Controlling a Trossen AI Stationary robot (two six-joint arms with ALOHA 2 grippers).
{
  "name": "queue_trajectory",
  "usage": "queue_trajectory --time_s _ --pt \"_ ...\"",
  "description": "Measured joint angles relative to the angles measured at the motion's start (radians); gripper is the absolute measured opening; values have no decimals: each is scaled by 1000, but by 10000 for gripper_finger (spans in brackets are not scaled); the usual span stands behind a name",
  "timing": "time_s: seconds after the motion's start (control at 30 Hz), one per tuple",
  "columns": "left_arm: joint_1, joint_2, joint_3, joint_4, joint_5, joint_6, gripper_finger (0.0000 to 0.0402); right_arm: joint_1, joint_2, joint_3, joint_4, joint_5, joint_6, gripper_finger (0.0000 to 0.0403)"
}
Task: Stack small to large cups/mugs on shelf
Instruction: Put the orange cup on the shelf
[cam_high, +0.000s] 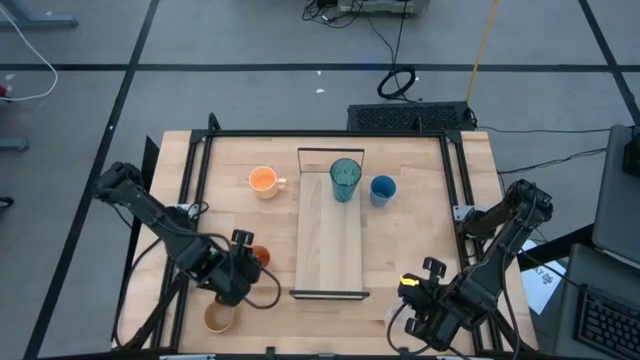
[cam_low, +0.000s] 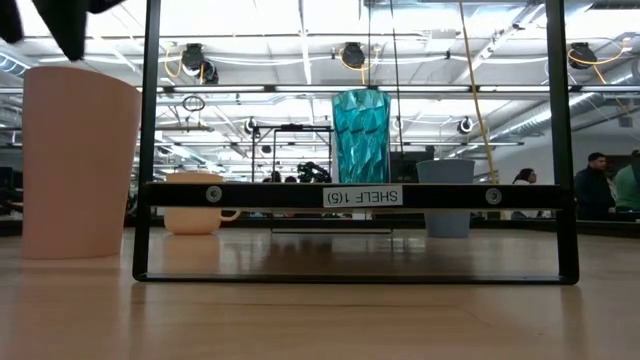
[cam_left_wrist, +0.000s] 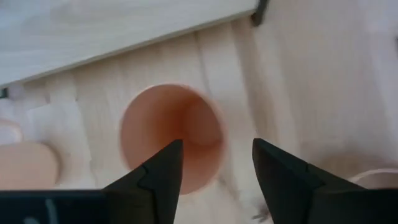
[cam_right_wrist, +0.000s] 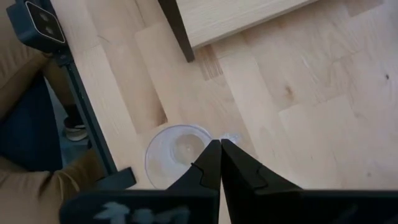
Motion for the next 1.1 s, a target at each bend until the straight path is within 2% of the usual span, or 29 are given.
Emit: queue_trajectory --time_s 0.3,0.63,0.77,1.1 --pt "35 22 0 -8 65 55 195 0 0 0 8 3 0 0" --pt "34 121 -1 -21 -3 74 185 0 0 0 12 4 -9 0" --pt "14 125 -1 -18 -24 90 147 0 0 0 16 4 -9 0" --pt "-15 110 -1 -23 -20 97 22 0 0 0 23 34 -11 0"
